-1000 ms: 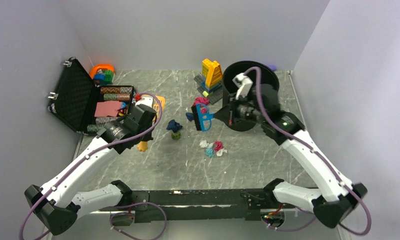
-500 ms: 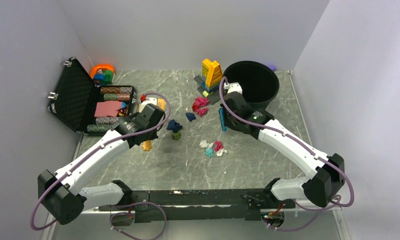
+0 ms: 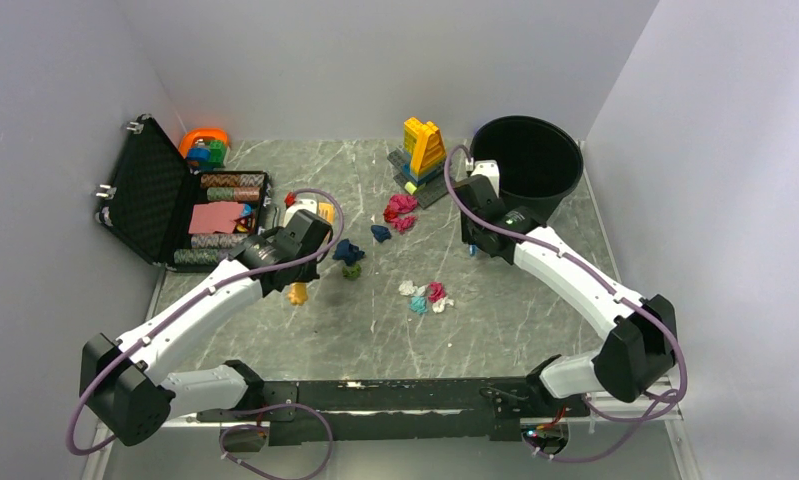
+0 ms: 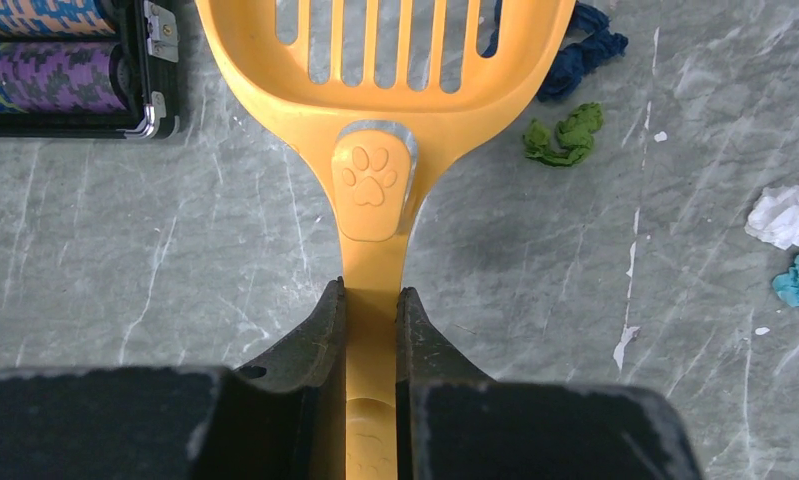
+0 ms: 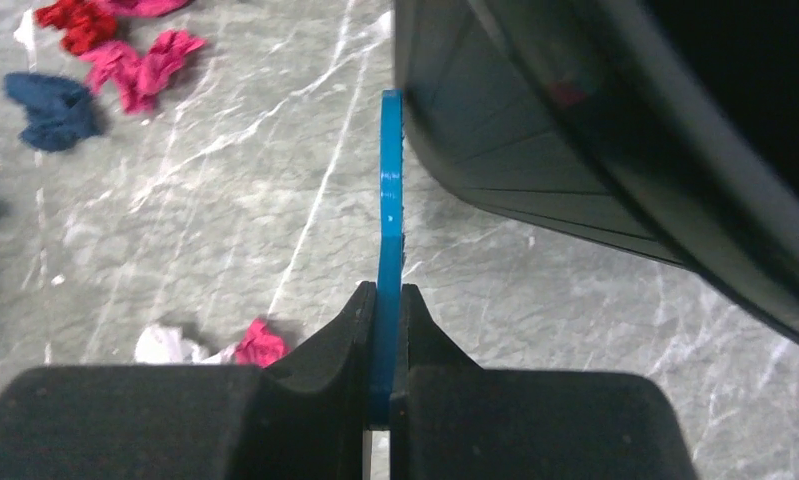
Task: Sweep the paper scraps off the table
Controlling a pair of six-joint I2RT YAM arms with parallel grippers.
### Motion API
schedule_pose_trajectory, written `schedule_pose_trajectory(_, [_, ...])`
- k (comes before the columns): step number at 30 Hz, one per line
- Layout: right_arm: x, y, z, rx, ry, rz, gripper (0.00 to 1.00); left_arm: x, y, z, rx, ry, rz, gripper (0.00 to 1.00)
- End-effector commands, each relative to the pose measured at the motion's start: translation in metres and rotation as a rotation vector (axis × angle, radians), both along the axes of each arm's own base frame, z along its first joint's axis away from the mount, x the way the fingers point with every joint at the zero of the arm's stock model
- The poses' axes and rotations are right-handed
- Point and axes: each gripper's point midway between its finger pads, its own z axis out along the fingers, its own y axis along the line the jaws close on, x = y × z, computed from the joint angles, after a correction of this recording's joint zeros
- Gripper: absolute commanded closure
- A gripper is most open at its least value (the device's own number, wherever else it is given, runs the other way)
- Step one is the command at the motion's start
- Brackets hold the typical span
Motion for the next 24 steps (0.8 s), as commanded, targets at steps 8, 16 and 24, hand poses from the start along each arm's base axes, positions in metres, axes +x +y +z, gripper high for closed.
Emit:
schedule_pose_trajectory(8, [0.009,0.093,0.043,0.132,-0.053,0.388,1.00,0.002,-0.009,-0.002,-0.057,0.004,0.006,1.00])
schedule_pose_trajectory(16, [0.061,0.125,0.036,-0.166,-0.046,0.369,1.00,-0.021,-0.003,-0.024,-0.085,0.080,0.054,1.00])
schedule_pose_trajectory(24, [0.114,0.134,-0.001,-0.451,0.019,0.354,1.00,-0.052,-0.001,-0.045,-0.112,0.199,0.052,1.00])
